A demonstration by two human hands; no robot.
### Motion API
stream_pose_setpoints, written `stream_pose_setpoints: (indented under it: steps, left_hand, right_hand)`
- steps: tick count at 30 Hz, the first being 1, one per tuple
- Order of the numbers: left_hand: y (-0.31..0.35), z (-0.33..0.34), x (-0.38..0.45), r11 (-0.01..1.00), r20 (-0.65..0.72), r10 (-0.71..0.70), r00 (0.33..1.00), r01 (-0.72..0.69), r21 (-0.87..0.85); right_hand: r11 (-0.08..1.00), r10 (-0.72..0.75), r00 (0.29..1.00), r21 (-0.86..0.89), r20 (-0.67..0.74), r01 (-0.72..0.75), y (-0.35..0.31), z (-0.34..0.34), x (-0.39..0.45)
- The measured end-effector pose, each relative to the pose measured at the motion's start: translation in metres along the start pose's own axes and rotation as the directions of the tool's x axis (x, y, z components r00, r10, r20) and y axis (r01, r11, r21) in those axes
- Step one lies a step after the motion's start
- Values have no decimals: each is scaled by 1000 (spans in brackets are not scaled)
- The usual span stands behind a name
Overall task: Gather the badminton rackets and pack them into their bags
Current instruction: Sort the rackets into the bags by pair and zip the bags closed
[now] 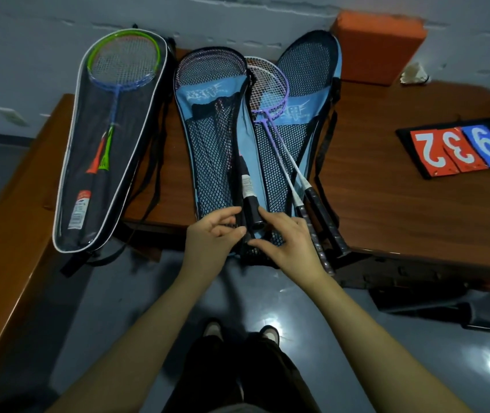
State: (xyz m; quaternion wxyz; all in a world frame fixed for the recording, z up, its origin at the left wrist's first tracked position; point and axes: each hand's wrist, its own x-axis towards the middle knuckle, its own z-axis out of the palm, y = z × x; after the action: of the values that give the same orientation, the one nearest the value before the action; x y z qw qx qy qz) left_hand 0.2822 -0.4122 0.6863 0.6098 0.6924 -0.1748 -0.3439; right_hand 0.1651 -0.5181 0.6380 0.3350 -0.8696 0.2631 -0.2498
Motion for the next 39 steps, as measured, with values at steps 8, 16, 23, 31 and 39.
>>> stream_pose_setpoints:
  steps: [8, 16, 23, 31, 39]
  left_hand:
    - [15, 2, 5, 993, -50, 36, 998, -41, -108]
    - [2, 0, 4, 993, -68, 9, 998, -17, -117]
    - [-17, 10, 10, 921, 34, 205, 978, -205, 330]
    - [-29, 21, 37, 502, 414, 233, 880, -473, 724]
    - [-47, 58, 49, 339, 526, 10, 851, -497, 798]
  right_hand:
    - [978, 152, 988, 145, -14, -148, -5, 3, 9]
    - [686, 489, 856, 532, 166, -495, -15, -8, 14]
    - [699, 402, 904, 589, 146, -406, -25, -16, 24]
    - [719, 423, 905, 587, 56, -372, -6, -41, 17]
    - [831, 464, 886, 342, 12, -439, 31, -66, 13]
